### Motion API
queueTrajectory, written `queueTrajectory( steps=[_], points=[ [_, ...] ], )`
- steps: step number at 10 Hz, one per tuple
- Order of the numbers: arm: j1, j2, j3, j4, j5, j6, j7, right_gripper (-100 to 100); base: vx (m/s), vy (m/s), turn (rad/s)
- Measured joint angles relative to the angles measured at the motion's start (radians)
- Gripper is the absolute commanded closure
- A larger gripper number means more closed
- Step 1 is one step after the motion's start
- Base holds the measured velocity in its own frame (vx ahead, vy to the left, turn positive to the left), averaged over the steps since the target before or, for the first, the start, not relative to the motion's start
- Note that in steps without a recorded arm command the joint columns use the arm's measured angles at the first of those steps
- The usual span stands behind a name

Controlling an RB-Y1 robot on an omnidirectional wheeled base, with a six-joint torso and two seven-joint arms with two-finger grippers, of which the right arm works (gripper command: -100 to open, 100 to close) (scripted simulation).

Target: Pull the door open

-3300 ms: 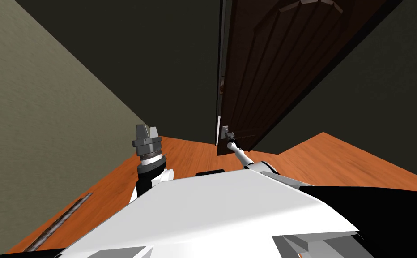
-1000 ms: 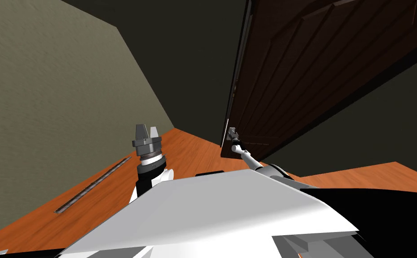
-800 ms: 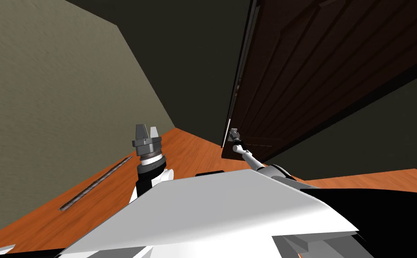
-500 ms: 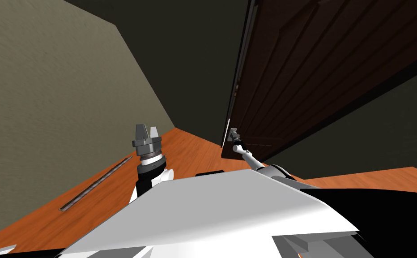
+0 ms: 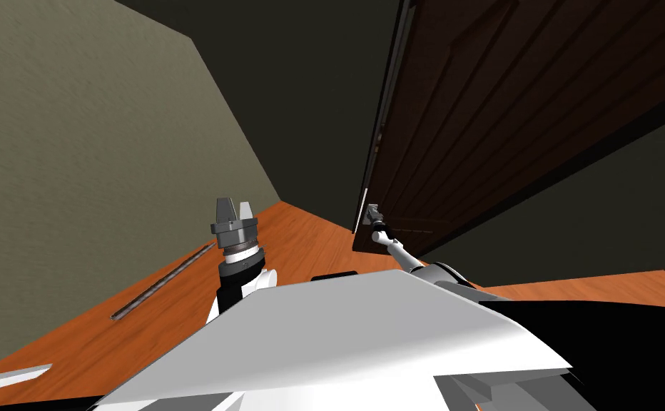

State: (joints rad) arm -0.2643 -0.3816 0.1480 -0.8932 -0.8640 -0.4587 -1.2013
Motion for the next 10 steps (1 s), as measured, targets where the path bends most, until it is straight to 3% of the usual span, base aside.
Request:
queueTrajectory(
  steps=[5, 7, 10],
  points=[
    [0.031, -0.04, 0.07, -0.029, 0.011, -0.007, -0.065, 100, -0.25, -0.08, 0.158],
    [0.039, -0.059, 0.096, -0.037, 0.015, -0.014, -0.092, 100, -0.191, -0.072, 0.113],
    [0.049, -0.071, 0.115, -0.051, 0.015, -0.013, -0.106, 100, -0.131, -0.056, 0.079]
  ],
)
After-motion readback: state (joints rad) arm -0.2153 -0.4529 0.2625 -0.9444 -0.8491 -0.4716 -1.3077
